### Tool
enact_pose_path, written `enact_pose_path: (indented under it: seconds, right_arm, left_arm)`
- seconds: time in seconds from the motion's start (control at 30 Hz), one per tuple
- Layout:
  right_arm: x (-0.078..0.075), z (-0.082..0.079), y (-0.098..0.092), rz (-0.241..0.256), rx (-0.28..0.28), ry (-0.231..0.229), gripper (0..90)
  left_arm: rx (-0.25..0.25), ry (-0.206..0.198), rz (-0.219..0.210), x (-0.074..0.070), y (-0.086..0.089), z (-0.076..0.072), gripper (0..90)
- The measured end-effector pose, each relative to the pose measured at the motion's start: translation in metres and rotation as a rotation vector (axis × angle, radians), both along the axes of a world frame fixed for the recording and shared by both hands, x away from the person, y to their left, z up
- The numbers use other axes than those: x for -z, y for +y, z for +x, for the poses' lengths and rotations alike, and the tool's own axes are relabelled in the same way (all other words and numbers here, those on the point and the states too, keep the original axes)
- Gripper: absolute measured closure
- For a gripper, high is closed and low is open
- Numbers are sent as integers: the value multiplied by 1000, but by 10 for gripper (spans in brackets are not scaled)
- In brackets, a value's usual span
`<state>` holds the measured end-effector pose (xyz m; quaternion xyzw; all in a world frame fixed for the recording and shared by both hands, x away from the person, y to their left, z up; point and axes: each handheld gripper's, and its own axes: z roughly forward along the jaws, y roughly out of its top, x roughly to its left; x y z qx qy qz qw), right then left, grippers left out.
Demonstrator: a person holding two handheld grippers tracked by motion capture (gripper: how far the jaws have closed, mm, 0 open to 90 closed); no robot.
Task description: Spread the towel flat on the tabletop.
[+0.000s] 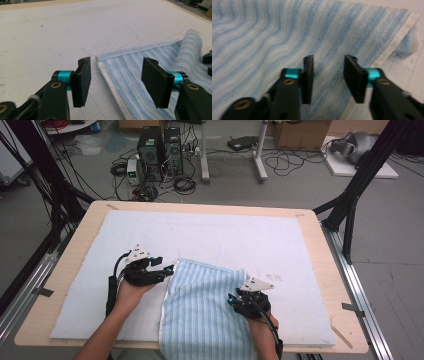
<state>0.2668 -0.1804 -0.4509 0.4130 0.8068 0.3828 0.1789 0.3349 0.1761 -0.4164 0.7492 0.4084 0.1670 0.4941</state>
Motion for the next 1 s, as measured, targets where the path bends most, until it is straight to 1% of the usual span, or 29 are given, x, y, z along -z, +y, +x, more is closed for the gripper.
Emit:
enact_pose_path:
  seconds: [0.07, 0.1, 0.13, 0.23, 0.27, 0.33, 0.37, 0.4, 0.43, 0.5, 0.53, 0.6, 0.63, 0.7, 0.73, 0.77, 0.8, 0.83, 0.93, 1.0]
  right_arm:
    - [0, -5, -2, -8, -18, -5, 819]
    - [0, -7, -4, 1, -29, 0, 846]
    - [-1, -10, -5, -5, -36, 2, 854]
    - [-3, -20, -7, -38, -54, 6, 854]
    - [-4, -25, -8, -56, -54, 0, 852]
    - [-5, -31, -10, -67, -50, 6, 842]
    - [-6, -33, -11, -70, -53, 5, 824]
    - [-6, -35, -13, -61, -55, 6, 750]
    - [-7, -36, -14, -46, -47, 4, 704]
    - [-10, -38, -19, 0, -31, -33, 598]
    - [-13, -39, -20, 7, -13, -49, 549]
    - [-20, -42, -25, 21, 40, -108, 504]
    - [-22, -43, -27, 25, 55, -125, 486]
    - [-26, -42, -33, 49, 92, -153, 463]
    - [-27, -41, -35, 55, 110, -157, 461]
    - [-27, -40, -38, 69, 119, -150, 456]
    - [-27, -38, -40, 69, 128, -148, 451]
    - [-27, -38, -41, 66, 134, -147, 451]
    - [-27, -37, -44, 66, 138, -153, 446]
    - [-27, -38, -46, 72, 145, -149, 446]
  left_arm:
    - [-3, 1, -6, 1, 1, 2, 399]
    - [-2, 1, -11, 2, 1, 3, 400]
    - [-4, 4, -3, 2, 0, 5, 400]
    - [1, 18, -2, 2, -2, 8, 400]
    - [1, 25, 1, 2, -3, 8, 404]
    - [2, 31, 17, 1, -4, 10, 404]
    - [0, 19, 6, 0, -5, 10, 405]
    - [6, 15, 2, -1, -5, 11, 406]
    - [7, 10, -2, -1, -6, 12, 405]
    - [12, 1, 5, -1, -7, 14, 405]
    - [13, 2, 11, 0, -8, 15, 405]
    - [18, -6, 38, 0, -11, 18, 406]
    - [17, -6, 49, 0, -13, 20, 408]
    - [14, -18, 39, 1, -18, 23, 410]
    - [11, -17, 37, 2, -20, 26, 418]
    - [11, -7, 47, 6, -23, 28, 419]
    - [11, 1, 55, 9, -25, 30, 419]
    - [14, 12, 77, 14, -28, 33, 420]
    - [8, 40, 97, 22, -34, 39, 425]
    - [11, 38, 136, 25, -42, 41, 424]
